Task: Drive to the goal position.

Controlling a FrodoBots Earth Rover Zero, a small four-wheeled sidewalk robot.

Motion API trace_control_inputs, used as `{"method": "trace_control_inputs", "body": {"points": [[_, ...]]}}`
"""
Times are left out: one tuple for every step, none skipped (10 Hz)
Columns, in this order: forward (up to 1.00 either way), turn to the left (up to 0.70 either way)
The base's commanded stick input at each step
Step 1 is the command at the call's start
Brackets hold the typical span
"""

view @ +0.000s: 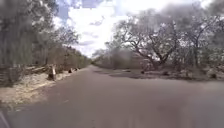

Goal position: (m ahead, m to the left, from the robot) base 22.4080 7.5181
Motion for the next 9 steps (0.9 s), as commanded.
{"method": "trace_control_inputs", "body": {"points": [[0.70, 0.00], [0.70, 0.00], [0.70, 0.00], [0.70, 0.00], [0.70, 0.00], [0.70, 0.00], [0.70, 0.00], [0.70, 0.00], [0.70, 0.00]]}}
